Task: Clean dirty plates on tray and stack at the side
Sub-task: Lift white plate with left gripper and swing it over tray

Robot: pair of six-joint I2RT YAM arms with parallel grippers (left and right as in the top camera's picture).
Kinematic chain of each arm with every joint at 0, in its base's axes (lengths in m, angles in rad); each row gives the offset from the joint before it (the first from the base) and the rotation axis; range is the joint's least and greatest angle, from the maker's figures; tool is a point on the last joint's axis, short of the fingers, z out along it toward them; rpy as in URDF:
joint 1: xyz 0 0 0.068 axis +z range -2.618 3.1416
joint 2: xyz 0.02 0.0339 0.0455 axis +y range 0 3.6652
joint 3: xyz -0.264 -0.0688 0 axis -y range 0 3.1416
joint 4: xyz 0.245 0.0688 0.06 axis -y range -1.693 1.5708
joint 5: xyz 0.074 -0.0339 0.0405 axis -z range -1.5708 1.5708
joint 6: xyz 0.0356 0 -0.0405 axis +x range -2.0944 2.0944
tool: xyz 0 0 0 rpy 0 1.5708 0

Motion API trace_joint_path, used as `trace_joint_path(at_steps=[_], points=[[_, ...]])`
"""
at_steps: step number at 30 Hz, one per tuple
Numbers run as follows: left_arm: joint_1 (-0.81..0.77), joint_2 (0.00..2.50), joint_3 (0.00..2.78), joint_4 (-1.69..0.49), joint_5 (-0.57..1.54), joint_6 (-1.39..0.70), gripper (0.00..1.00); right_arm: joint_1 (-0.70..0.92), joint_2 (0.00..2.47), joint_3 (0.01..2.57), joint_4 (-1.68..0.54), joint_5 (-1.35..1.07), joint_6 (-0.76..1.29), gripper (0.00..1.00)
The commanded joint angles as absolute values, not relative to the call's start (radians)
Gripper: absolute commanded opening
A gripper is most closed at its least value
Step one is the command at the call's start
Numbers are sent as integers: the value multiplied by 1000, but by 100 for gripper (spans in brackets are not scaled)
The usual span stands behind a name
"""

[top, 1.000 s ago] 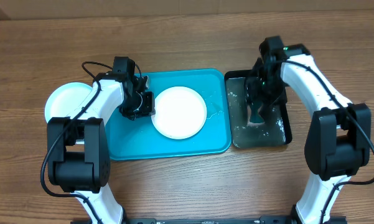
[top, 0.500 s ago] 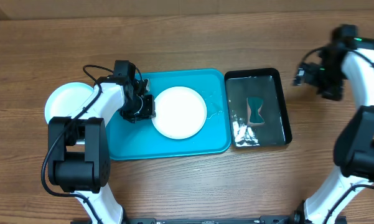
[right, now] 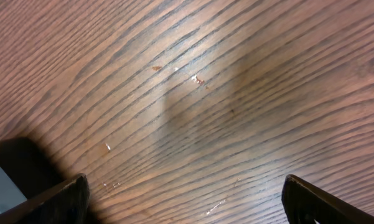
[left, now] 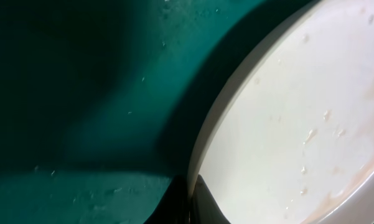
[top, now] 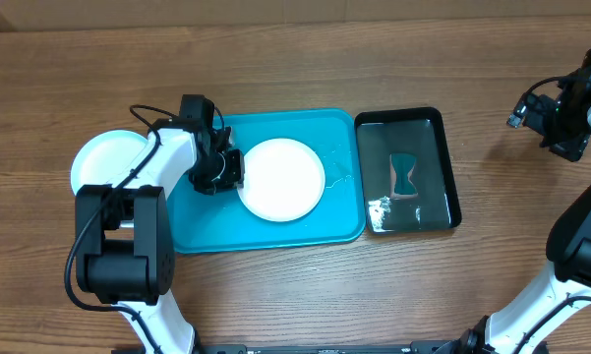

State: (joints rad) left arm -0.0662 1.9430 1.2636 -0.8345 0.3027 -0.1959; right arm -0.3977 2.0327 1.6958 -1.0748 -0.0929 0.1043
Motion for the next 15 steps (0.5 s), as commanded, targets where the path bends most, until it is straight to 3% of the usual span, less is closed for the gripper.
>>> trace_joint_path(at_steps=[1, 15], points=[[-78, 1940, 1381, -889, 222, -217, 4, -398, 2012, 1715, -1070, -90, 107, 100], [-163, 1940, 1775, -1050, 172, -242, 4, -398, 2012, 1715, -1070, -90, 108, 100]])
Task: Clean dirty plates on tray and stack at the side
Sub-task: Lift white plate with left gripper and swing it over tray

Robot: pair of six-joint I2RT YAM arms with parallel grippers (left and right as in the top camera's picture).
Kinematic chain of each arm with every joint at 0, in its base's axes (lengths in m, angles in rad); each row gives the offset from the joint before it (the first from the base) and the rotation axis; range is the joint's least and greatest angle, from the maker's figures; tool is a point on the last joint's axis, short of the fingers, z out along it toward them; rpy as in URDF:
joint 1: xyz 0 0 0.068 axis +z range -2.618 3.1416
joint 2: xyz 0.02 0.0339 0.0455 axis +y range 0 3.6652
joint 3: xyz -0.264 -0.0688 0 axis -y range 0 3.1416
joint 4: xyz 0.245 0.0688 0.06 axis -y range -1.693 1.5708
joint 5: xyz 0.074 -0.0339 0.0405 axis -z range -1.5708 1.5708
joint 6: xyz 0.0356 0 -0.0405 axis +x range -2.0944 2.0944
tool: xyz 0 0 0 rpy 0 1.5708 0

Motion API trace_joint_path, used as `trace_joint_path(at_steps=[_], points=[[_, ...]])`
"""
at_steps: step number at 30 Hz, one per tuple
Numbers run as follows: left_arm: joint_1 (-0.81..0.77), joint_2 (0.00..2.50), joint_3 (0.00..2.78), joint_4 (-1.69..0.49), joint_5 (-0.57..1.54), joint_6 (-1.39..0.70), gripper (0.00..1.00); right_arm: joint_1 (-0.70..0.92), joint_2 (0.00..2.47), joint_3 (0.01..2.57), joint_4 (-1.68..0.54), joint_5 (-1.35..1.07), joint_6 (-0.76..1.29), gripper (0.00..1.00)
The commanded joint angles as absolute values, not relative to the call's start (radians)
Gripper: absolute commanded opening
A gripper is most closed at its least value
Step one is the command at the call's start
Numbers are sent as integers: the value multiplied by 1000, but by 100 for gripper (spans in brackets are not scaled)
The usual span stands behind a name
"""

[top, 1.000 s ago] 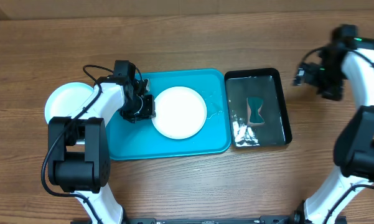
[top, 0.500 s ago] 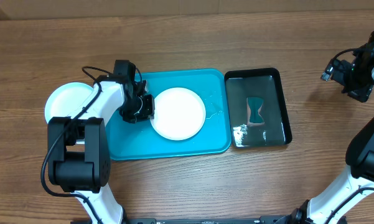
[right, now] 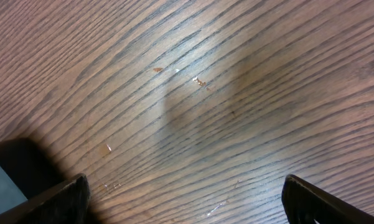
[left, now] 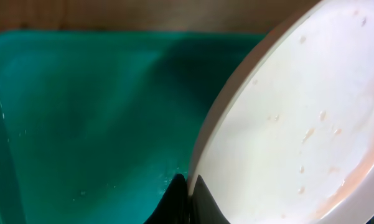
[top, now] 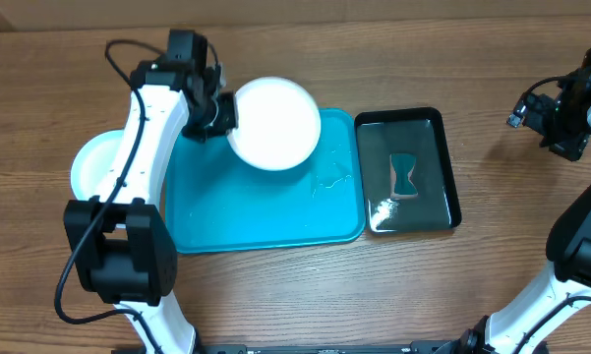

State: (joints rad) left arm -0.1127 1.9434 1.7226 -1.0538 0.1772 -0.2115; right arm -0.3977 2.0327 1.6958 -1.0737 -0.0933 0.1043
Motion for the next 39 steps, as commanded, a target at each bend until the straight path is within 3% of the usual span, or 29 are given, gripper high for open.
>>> trace_joint_path(at_steps=[1, 11, 23, 29, 34, 39], points=[[-187, 1941, 1786, -1038, 171, -247, 4, -398, 2012, 1715, -1070, -90, 107, 100], [-475, 1940, 1804, -882, -119, -292, 4, -398, 2012, 1715, -1069, -90, 107, 100], [-841, 1940, 1909, -848, -921, -199, 4, -398, 2012, 1715, -1070, -90, 107, 100], [-970, 1941, 1922, -666, -1342, 23, 4, -398, 2012, 1715, -1070, -90, 107, 100], [-1017, 1941, 1922, -486, -1372, 307, 4, -398, 2012, 1715, -1069, -90, 107, 100], [-1026, 1941, 1922, -406, -1368, 341, 4, -398, 2012, 1715, -1070, -90, 107, 100]])
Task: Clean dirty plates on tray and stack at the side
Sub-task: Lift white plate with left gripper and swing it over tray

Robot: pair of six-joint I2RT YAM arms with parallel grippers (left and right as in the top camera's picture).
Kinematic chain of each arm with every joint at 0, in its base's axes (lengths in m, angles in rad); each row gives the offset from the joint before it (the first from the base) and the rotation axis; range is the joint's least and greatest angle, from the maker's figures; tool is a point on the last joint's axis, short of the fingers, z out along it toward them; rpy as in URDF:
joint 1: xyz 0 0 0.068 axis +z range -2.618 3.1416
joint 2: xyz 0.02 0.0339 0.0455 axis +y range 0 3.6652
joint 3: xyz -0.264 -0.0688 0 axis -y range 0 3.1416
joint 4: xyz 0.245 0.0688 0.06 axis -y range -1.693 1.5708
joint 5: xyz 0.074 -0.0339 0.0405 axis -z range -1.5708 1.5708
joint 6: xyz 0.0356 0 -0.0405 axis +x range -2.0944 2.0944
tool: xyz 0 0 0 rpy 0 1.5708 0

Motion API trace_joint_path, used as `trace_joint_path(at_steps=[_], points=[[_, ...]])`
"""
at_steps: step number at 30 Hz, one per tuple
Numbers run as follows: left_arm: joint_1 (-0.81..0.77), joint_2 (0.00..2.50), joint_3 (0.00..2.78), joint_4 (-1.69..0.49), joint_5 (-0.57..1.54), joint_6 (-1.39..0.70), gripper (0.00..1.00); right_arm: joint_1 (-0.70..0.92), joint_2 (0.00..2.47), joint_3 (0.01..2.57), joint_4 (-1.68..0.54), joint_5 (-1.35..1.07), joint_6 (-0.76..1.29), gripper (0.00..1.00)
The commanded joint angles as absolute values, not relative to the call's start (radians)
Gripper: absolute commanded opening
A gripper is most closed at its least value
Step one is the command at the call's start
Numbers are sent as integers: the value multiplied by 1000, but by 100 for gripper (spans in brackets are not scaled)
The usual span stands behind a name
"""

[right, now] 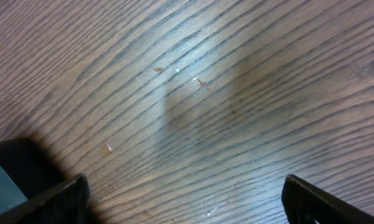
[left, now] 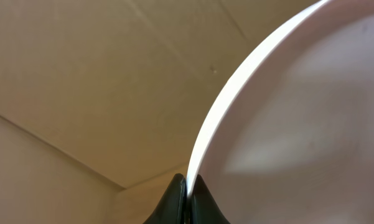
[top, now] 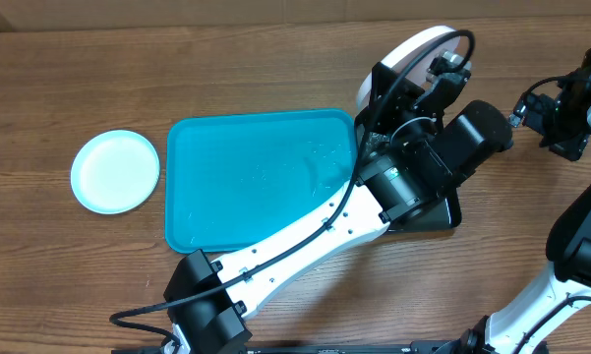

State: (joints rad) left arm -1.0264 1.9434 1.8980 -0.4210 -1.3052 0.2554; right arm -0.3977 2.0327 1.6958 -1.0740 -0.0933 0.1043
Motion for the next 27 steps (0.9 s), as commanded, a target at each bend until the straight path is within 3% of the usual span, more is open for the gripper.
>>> trace_joint_path(at_steps=[1, 12, 17, 27], points=[[-1026, 1941, 1922, -406, -1368, 341, 4, -398, 2012, 1715, -1069, -90, 107, 100], [-1026, 1941, 1921, -406, -1360, 332, 5, -398, 2012, 1715, -1069, -90, 107, 100], [-1025, 1941, 1919, -426, -1340, 234, 4, -398, 2012, 1715, -1069, -90, 108, 100], [-980, 1942, 1906, -732, -775, -215, 4, -398, 2012, 1715, -1070, -90, 107, 100]])
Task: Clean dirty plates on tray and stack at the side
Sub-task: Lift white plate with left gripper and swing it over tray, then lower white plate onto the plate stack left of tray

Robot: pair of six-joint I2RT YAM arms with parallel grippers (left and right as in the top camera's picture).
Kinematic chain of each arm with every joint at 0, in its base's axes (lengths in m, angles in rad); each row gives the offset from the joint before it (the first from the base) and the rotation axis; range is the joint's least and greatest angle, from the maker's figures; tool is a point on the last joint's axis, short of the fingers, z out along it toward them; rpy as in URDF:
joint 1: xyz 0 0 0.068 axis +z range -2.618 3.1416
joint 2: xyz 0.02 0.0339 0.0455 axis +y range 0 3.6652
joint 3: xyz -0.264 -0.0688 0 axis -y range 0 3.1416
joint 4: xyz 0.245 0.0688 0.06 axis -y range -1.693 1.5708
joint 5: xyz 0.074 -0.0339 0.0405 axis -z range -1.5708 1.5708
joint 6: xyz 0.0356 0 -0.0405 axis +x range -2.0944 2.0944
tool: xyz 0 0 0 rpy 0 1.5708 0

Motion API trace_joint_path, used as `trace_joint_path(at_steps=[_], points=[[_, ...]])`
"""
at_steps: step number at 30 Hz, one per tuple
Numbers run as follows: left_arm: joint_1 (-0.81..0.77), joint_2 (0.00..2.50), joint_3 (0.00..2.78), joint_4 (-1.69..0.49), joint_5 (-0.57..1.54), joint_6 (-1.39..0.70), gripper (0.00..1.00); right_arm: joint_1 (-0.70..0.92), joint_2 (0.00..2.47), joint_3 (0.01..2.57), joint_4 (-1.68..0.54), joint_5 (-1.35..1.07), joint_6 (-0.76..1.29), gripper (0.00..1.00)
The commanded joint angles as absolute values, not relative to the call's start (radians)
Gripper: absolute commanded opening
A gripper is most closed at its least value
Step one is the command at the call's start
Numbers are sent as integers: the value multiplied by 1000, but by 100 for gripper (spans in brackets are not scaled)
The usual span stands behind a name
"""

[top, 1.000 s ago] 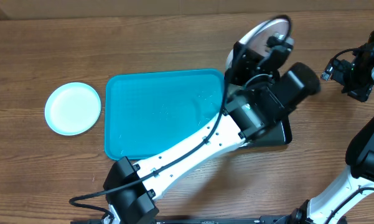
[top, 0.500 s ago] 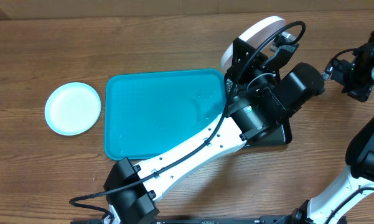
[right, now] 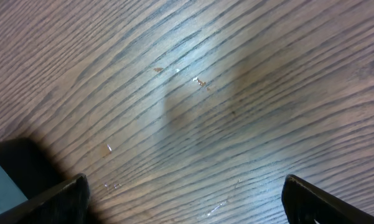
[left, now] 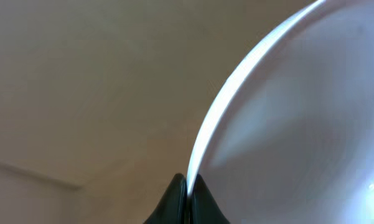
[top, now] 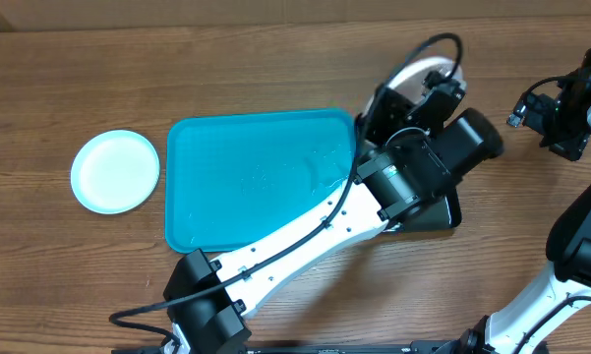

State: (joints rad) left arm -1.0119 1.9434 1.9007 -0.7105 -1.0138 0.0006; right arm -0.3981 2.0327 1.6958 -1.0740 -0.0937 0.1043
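Note:
My left gripper point(left: 188, 186) is shut on the rim of a white plate point(left: 299, 124), held on edge and tilted, high over the black basin; overhead only a sliver of that plate point(top: 413, 74) shows behind the arm. The teal tray point(top: 261, 177) lies bare, with water drops on it. A second white plate point(top: 115, 171) rests on the table left of the tray. My right gripper point(right: 185, 196) stands open over bare wood at the far right, nothing between its fingers.
The black basin point(top: 450, 211) sits right of the tray, mostly hidden under my left arm. The left arm stretches diagonally across the table's front and middle. The right arm point(top: 575, 118) stands at the right edge.
The left gripper and the plate have come slightly lower and toward the basin; less of the plate shows overhead. The right arm has not moved.
My left gripper was shut on the plate's rim as it lay on the tray. Then the plate was lifted at the tray's back edge. Later it stood on edge high above the basin, and now sits a little lower there.

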Motion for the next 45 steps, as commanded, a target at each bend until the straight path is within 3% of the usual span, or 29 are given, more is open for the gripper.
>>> trace_joint_path(at_steps=[1, 11, 24, 29, 40, 45], points=[[-965, 1942, 1897, -748, -706, -257, 4, -398, 2012, 1715, -1070, -90, 108, 100], [-745, 1942, 1778, -780, -152, -401, 4, -398, 2012, 1715, -1069, -90, 108, 100], [-264, 1942, 1735, -971, 371, -465, 4, -398, 2012, 1715, -1069, -90, 107, 100], [-54, 1942, 1735, -1101, 358, -444, 4, -398, 2012, 1715, -1070, -90, 107, 100], [357, 1942, 1734, -1315, 43, -426, 4, -398, 2012, 1715, -1069, -90, 107, 100], [531, 1942, 1734, -1360, 4, -426, 4, -398, 2012, 1715, -1069, -90, 107, 100]])
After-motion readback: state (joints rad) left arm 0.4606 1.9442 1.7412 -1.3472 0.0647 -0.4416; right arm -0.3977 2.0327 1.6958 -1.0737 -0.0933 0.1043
